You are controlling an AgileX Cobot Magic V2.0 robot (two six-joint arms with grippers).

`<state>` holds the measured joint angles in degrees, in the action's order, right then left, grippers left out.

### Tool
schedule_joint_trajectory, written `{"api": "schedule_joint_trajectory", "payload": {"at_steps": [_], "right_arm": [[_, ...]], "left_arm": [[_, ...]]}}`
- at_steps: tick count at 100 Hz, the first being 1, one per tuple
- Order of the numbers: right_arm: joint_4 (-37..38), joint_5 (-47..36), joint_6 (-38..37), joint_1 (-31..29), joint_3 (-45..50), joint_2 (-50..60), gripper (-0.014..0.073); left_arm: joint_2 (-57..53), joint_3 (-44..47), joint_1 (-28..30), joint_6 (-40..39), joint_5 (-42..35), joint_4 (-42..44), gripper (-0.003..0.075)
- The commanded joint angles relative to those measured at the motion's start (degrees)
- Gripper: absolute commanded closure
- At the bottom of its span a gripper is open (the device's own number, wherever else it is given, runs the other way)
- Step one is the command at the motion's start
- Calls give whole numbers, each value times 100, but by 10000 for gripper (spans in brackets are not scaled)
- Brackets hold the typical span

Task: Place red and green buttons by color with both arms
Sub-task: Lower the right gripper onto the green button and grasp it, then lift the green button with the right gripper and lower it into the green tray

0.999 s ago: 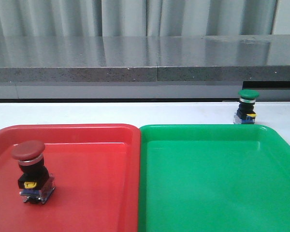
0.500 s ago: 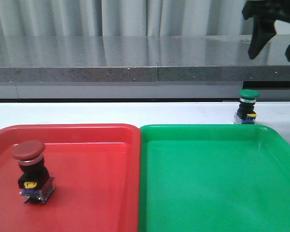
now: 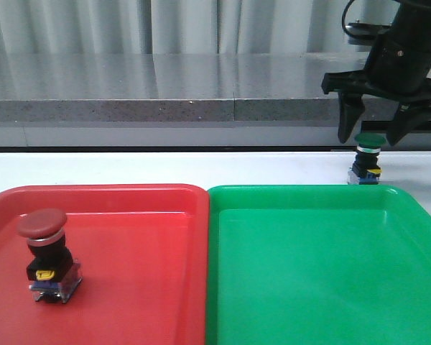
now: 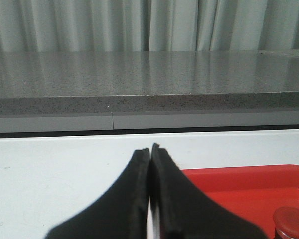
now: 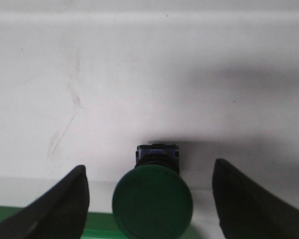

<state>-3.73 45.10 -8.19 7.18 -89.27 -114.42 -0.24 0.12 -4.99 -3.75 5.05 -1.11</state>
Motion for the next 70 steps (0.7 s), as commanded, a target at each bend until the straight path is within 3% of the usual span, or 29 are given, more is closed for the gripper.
{"api": "schedule_joint_trajectory", "payload": {"at_steps": [1,26,48,70], "right_arm": [[-3,19,-3,-5,-290,207,122],[-3,48,-3,-5,-348,138,361],[152,162,-104,199,-330,639,365],[844,160,-1394,778,253,1560,365]], "left_arm": [[-181,59,15,-3,-505,-55,741],[-181,59,15,-3,-505,-55,741],[-181,59,15,-3,-505,-55,741],[-181,59,15,-3,-505,-55,741]]}}
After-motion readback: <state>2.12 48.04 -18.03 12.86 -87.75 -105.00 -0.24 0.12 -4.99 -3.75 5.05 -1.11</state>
